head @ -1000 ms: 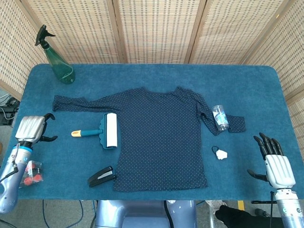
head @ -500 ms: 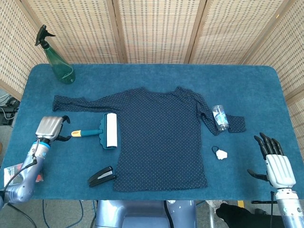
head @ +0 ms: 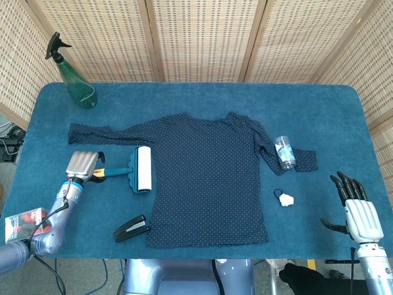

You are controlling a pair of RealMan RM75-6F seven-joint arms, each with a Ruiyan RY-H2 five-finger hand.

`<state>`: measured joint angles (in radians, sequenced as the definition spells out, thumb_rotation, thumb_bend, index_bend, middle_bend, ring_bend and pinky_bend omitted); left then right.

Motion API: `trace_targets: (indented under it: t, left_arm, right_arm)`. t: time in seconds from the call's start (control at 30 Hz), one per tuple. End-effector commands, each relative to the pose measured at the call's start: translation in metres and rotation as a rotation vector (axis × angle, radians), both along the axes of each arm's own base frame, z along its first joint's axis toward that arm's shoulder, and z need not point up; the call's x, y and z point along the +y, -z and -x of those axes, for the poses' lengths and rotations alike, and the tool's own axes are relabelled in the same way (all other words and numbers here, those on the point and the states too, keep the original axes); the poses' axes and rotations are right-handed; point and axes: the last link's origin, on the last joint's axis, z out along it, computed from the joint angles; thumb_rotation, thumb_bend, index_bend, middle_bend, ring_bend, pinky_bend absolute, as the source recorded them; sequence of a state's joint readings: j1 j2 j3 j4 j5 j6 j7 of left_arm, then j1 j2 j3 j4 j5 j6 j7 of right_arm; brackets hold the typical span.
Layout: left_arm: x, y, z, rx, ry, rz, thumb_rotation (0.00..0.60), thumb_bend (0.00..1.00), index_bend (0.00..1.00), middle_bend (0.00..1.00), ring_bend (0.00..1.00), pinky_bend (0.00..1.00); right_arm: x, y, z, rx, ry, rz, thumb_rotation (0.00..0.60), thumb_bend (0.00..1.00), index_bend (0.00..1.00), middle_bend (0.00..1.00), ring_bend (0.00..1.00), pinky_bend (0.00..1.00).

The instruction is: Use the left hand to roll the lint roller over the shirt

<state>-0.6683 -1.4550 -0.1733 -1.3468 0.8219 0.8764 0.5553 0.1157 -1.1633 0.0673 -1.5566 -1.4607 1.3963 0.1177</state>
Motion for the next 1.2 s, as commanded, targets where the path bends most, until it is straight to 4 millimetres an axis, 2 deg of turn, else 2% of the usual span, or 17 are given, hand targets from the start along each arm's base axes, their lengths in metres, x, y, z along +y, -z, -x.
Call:
trace_targets:
  t: [0.03, 0.1, 0.8, 0.87, 0.97, 1.07, 1.2]
  left_arm:
    - [0.002, 0.005, -0.001, 0.005, -0.002, 0.006, 0.600, 0.27, 0.43, 0.84, 0.70, 0.65]
    - [0.003, 0.008, -0.002, 0.014, -0.002, 0.011, 0.600, 0.30, 0.43, 0.84, 0.70, 0.65]
    - [0.010, 0.042, -0.002, 0.041, -0.012, 0.057, 0.600, 0.30, 0.45, 0.84, 0.70, 0.65]
    - [0.010, 0.044, -0.002, 0.043, -0.014, 0.061, 0.600, 0.31, 0.50, 0.84, 0.70, 0.65]
    - [0.010, 0.046, -0.003, 0.041, -0.010, 0.056, 0.600, 0.42, 0.64, 0.84, 0.70, 0.65]
    - [0.010, 0.046, -0.005, 0.042, 0.006, 0.044, 0.600, 0.47, 0.76, 0.84, 0.70, 0.65]
    - [0.009, 0.040, -0.010, 0.047, 0.037, 0.023, 0.600, 0.47, 0.80, 0.84, 0.70, 0.65]
  right_arm:
    - [0.000, 0.000, 0.000, -0.003, 0.002, -0.003, 0.600, 0.10, 0.00, 0.00, 0.00, 0.00]
    - [0.000, 0.001, 0.001, -0.006, 0.004, -0.006, 0.600, 0.10, 0.00, 0.00, 0.00, 0.00]
    - [-0.002, 0.005, 0.003, -0.008, 0.012, -0.024, 0.600, 0.10, 0.00, 0.00, 0.00, 0.00]
    - [-0.002, 0.005, 0.003, -0.008, 0.011, -0.025, 0.600, 0.10, 0.00, 0.00, 0.00, 0.00]
    - [-0.002, 0.006, 0.003, -0.010, 0.009, -0.028, 0.600, 0.10, 0.00, 0.00, 0.00, 0.00]
    - [-0.001, 0.006, 0.002, -0.013, 0.003, -0.027, 0.600, 0.10, 0.00, 0.00, 0.00, 0.00]
    - [-0.001, 0.004, 0.002, -0.019, 0.001, -0.019, 0.600, 0.10, 0.00, 0.00, 0.00, 0.00]
